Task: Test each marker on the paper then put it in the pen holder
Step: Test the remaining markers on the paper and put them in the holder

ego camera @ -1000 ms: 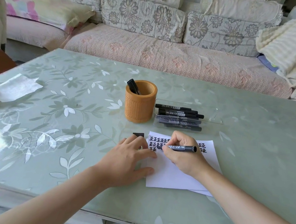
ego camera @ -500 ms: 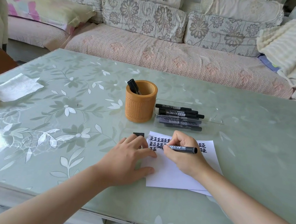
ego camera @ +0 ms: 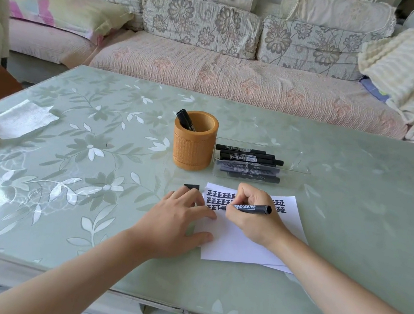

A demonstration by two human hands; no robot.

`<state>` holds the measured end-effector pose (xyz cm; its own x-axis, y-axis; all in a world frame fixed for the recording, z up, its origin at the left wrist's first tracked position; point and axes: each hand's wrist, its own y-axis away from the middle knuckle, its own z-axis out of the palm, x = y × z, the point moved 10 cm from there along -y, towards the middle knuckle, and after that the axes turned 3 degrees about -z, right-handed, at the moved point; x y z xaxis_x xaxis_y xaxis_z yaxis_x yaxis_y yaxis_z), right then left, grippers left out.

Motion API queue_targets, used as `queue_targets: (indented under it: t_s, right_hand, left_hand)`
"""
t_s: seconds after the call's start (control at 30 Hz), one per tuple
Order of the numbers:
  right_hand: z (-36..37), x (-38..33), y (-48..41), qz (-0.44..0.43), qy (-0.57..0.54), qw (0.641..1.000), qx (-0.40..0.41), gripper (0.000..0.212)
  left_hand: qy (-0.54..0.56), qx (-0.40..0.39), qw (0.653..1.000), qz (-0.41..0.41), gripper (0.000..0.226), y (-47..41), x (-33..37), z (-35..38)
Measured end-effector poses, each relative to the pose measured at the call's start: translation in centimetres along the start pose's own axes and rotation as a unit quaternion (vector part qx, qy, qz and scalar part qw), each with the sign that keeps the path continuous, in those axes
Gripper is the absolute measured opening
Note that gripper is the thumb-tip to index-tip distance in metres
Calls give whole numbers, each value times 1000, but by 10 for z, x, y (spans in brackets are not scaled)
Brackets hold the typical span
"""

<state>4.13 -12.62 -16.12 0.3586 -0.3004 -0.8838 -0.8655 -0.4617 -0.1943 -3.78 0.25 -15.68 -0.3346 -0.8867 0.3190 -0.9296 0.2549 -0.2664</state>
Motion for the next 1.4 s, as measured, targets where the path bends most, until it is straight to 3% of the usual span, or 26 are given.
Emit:
queue_targets:
  t_s: [0.6,0.8,0.93,1.0,1.17,1.3,1.4]
  right_hand:
    - [4,-2,1,-1,-1,1000,-22,24]
    - [-17,-2,-1,1,-112,992,66,19]
    - [-25,-18,-3,-9,-92,992,82,11]
    - [-29,-29,-6,-26,-64,995,67,14]
    - [-23,-32,-8,-32,-21,998,-41,59]
    - [-23,-30,-8,-1,-72,996,-53,49]
    - [-26,-30,-9,2,-36,998,-53,44]
  left_hand:
    - [4,5,1000,6,39,-1,0,0]
    - [10,-1,1000,14,38,-3,0,-1]
    - [48,50,998,3,32,-10,-7,-20]
    - [23,80,996,-32,31,-16,-20,-28]
    - [-38,71,991,-110,33,-28,-47,-29]
    - [-60,42,989,-126,28,-30,-51,-19]
    - [-49,34,988,-143,24,-33,-55,-17]
